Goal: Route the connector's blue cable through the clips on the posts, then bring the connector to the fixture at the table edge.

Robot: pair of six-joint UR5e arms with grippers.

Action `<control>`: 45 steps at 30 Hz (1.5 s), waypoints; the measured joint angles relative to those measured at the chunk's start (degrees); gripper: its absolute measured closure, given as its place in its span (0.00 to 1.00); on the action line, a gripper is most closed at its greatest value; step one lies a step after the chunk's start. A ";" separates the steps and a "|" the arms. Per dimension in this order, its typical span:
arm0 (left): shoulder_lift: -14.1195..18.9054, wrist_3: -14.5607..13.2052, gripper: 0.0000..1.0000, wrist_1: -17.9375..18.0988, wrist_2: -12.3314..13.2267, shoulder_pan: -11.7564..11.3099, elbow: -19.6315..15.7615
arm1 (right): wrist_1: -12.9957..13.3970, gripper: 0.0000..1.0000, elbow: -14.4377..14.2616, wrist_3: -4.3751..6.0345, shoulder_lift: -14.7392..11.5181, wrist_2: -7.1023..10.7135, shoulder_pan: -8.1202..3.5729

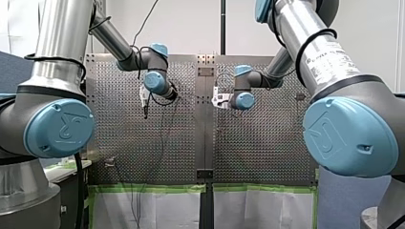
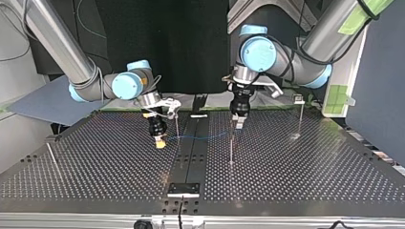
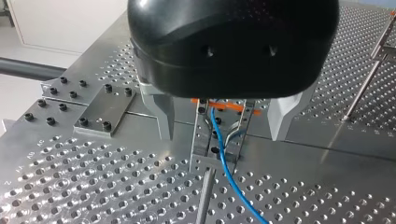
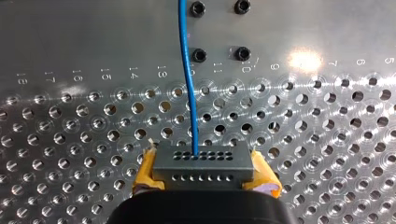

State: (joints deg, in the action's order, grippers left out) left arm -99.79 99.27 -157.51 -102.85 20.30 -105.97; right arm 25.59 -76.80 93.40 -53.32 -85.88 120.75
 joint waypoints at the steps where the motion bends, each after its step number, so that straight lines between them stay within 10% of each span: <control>1: 0.00 -0.09 0.00 0.00 0.00 0.06 0.00 | 0.00 0.99 -0.01 0.00 0.00 0.00 -0.01; 34: 0.00 -6.55 0.00 -0.72 3.15 1.97 0.07 | -0.34 0.99 -0.02 -0.04 -0.01 0.01 -0.33; 45: -0.03 -6.32 0.00 0.01 -0.34 5.31 0.61 | -0.28 0.99 -0.01 -0.04 0.00 0.02 -0.60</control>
State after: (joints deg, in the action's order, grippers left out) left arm -99.82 92.96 -157.50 -103.19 25.61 -105.36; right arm 25.30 -76.82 93.36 -53.32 -85.85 120.15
